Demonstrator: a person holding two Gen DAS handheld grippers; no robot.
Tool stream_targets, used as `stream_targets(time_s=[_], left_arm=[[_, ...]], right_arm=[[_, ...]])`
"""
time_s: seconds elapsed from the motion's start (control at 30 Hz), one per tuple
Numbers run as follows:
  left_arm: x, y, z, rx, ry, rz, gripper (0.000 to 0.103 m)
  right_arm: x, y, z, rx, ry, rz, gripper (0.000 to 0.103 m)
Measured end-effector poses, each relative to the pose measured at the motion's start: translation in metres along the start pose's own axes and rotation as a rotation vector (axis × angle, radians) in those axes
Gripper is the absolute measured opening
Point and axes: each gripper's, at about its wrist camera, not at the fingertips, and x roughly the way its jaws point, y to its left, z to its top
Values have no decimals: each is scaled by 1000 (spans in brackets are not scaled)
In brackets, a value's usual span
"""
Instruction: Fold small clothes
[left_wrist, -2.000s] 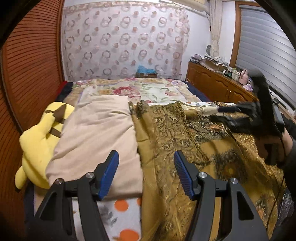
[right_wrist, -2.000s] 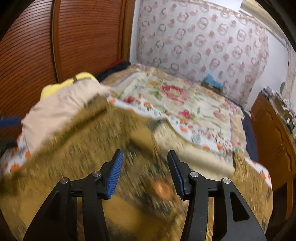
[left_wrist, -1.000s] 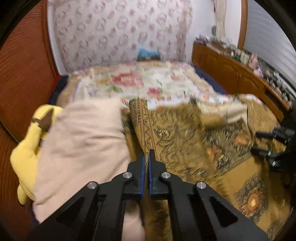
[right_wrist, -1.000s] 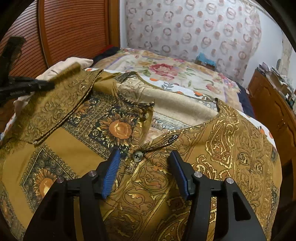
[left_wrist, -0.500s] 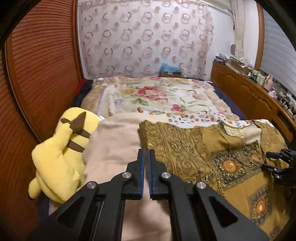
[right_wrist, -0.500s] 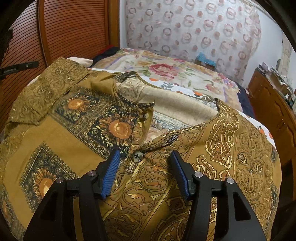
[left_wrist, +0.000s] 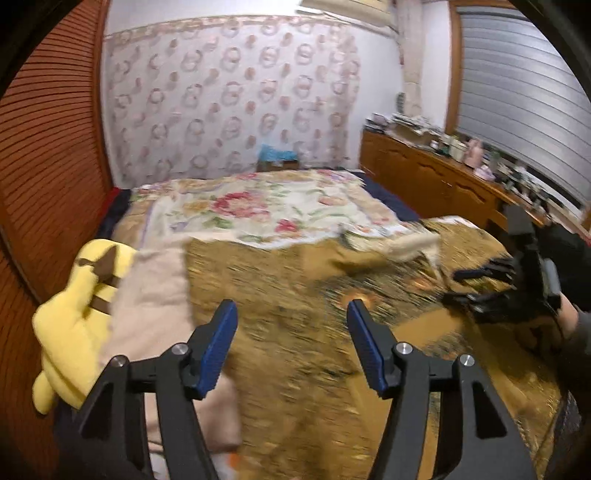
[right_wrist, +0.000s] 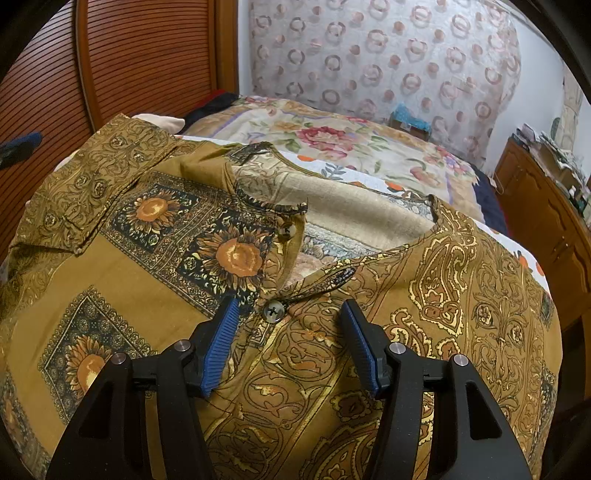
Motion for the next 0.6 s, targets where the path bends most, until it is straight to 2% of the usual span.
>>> stream_targets(time_s=[0.17,0.33,0.6], left_arm=[[19,-35,-19,38,80,-63,61],[35,-57,-33,69,137,-68,61],[52,-70,-41,77,191,-70,61]], right_arm=[[0,0,0,0,0,1,59],[0,-1,-1,2,0,1,60],[-12,-11,-6,32,-30,-7,60]])
